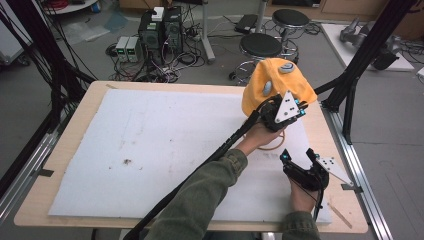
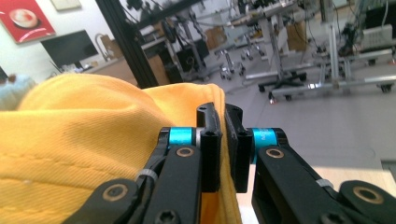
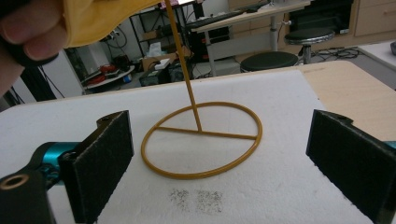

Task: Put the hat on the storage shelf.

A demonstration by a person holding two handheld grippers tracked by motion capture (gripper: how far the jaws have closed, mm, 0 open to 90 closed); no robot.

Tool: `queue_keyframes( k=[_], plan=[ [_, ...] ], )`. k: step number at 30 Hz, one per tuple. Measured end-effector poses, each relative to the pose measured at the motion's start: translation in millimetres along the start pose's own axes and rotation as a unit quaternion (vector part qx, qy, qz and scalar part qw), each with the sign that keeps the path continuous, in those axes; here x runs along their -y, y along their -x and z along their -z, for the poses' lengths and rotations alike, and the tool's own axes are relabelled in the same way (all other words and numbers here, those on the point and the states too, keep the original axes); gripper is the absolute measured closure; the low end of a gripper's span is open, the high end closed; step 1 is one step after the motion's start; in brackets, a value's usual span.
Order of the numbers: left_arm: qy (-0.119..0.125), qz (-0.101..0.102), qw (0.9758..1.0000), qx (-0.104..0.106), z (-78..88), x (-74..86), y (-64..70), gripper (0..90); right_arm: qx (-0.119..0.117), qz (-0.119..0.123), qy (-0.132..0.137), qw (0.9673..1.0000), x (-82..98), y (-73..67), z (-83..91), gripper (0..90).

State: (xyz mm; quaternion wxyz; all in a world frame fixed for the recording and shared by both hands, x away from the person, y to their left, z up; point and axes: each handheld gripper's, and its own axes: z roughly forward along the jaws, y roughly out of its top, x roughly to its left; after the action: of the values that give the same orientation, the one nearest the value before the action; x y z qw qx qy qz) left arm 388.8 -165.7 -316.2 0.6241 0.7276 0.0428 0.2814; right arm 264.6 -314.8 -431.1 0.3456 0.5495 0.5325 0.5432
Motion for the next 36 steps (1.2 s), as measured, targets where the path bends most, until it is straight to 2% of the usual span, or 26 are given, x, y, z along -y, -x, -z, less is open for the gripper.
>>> queue_keyframes(
  k=[3, 6, 11, 15, 20, 25, 28, 29, 31, 32, 36],
  plan=[
    [-0.014, -0.016, 0.9998, 0.004, -0.9, 4.4, 2.8, 85.8, 0.000, -0.007, 0.002, 1.0000, -0.1, 0.6, 0.0, 6.1],
    [-0.018, -0.018, 0.9997, 0.004, -0.9, 4.4, 3.1, 85.8, 0.001, -0.007, 0.000, 1.0000, -0.2, 0.6, 0.4, 6.1],
    [-0.044, -0.036, 0.9983, 0.012, -1.1, 6.1, 6.2, 85.4, 0.000, -0.005, 0.001, 1.0000, -0.2, -0.1, 0.6, 6.1],
    [-0.068, -0.038, 0.9967, 0.021, -3.0, 10.7, 7.8, 85.1, 0.000, -0.005, 0.001, 1.0000, -0.2, 0.0, 0.9, 6.1],
    [-0.077, -0.043, 0.9957, 0.029, -3.5, 12.8, 10.8, 84.6, 0.001, -0.004, 0.000, 1.0000, -0.2, 0.3, 0.6, 6.1],
    [-0.076, -0.040, 0.9956, 0.037, -2.3, 13.6, 11.8, 80.5, 0.001, -0.005, 0.000, 1.0000, -0.2, 0.2, 0.8, 6.1],
    [-0.075, -0.037, 0.9956, 0.042, -1.8, 13.6, 11.9, 76.8, 0.000, -0.006, 0.002, 1.0000, -0.2, 0.1, 0.8, 6.1],
    [-0.072, -0.033, 0.9955, 0.050, -1.6, 13.4, 12.1, 74.1, 0.000, -0.005, 0.001, 1.0000, -0.4, 0.4, 0.8, 6.1],
    [-0.063, -0.029, 0.9959, 0.058, -1.8, 13.0, 14.2, 65.2, 0.000, -0.004, 0.000, 1.0000, -0.4, 0.5, 0.9, 6.1],
    [-0.060, -0.034, 0.9959, 0.058, -1.8, 12.8, 16.2, 60.8, 0.000, -0.005, 0.000, 1.0000, -0.4, 0.6, 0.8, 6.1],
    [-0.052, -0.038, 0.9961, 0.060, -1.4, 12.1, 19.8, 50.5, 0.000, -0.003, 0.001, 1.0000, -0.6, 1.3, 1.2, 6.2]
  ],
)
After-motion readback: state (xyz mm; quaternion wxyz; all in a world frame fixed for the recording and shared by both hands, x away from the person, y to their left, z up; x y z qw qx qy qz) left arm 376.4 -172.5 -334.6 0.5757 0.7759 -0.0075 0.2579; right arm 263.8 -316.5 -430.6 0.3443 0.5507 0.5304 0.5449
